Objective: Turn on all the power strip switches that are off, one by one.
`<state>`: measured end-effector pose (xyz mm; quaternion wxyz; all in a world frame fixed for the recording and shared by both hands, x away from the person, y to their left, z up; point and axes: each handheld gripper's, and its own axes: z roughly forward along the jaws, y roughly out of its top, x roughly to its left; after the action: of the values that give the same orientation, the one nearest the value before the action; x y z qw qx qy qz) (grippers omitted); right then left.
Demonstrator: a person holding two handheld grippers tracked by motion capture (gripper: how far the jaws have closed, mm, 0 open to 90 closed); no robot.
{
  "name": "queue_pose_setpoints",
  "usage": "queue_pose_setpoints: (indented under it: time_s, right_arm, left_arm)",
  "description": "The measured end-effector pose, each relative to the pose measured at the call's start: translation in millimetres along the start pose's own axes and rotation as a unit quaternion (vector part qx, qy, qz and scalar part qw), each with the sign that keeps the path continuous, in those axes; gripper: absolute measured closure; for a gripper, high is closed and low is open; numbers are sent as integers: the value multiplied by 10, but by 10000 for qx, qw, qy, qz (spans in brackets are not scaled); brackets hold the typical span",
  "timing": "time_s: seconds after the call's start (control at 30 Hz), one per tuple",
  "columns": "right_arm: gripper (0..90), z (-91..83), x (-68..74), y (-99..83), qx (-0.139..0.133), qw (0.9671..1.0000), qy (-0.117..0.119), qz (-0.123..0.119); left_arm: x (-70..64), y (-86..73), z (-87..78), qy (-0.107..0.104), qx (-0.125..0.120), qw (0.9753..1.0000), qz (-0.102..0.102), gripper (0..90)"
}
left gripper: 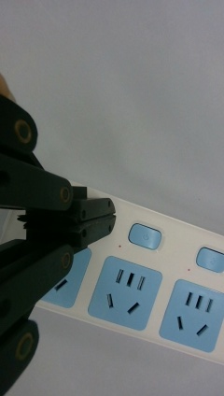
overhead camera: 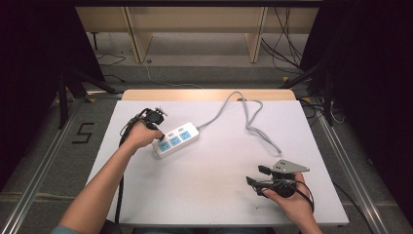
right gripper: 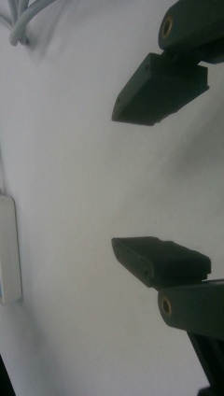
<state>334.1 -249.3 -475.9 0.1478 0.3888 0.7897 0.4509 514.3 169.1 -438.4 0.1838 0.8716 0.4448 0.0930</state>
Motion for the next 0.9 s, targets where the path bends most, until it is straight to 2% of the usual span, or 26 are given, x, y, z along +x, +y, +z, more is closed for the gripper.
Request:
queue_pose_setpoints:
  time_s: [0.13, 0.3, 0.43, 0.47, 0.5, 0.57, 0.7, 0.9]
  right_arm:
    - [339, 3, 2, -1, 8, 10000, 4, 6]
    - [339, -2, -1, 1, -15, 10000, -7, -1]
    - [339, -1, -6, 0, -13, 10000, 0, 23]
    - [339, 1, -7, 1, -19, 10000, -1, 17]
    - [339, 2, -6, 1, -18, 10000, -3, 17]
    - [339, 1, -7, 1, -21, 10000, -2, 22]
    - [338, -3, -9, 1, -15, 10000, -15, 39]
    - [339, -2, -6, 1, -18, 10000, -11, 17]
  left_arm:
    - [-39, 5, 1, 120, 9, 9999, 121, 899]
    - [-45, 0, 0, 139, -19, 9998, 119, 899]
    - [-29, -22, -7, 0, -81, 9999, 133, 896]
    - [-23, -23, -16, -88, -160, 9998, 95, 894]
    - [-25, -28, -16, -148, -129, 9998, 104, 893]
    - [-34, -31, -20, -128, -187, 9996, 151, 845]
    - [-67, -41, -67, -125, -427, 9989, 113, 799]
    - [-140, -55, -178, -98, -752, 9970, 132, 700]
